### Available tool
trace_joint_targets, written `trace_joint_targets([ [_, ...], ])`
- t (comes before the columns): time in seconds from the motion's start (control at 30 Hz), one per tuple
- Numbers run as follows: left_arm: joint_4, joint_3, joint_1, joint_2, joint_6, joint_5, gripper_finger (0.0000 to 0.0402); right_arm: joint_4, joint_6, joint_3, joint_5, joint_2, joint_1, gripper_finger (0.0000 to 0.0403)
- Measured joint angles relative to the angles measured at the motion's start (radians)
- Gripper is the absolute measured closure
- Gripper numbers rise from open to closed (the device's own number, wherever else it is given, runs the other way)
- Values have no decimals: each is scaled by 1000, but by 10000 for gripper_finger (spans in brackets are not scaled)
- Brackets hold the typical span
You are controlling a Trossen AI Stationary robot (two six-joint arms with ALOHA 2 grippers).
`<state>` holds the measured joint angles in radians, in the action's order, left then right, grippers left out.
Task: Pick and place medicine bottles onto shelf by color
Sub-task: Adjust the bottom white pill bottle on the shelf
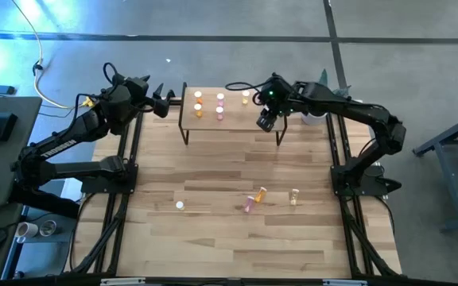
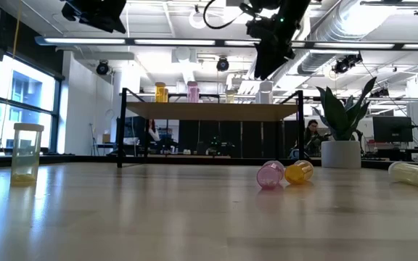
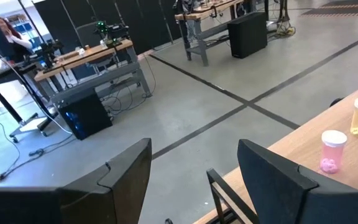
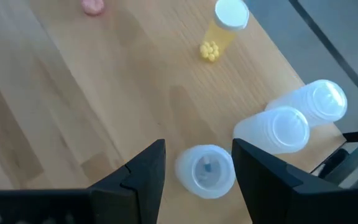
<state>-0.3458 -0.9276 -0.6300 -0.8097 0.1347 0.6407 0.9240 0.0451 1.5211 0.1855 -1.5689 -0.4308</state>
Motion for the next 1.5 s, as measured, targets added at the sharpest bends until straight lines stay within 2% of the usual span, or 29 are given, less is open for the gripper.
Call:
trace_joint_targets([
  [0.17, 0, 0, 0, 0, 0, 0, 174, 12, 0, 0, 69, -16, 13, 226],
  [0.7, 0, 0, 0, 0, 0, 0, 174, 35, -9, 0, 140, -19, 6, 226],
  [1.5, 0, 0, 0, 0, 0, 0, 174, 34, 16, 0, 129, -19, 13, 226],
])
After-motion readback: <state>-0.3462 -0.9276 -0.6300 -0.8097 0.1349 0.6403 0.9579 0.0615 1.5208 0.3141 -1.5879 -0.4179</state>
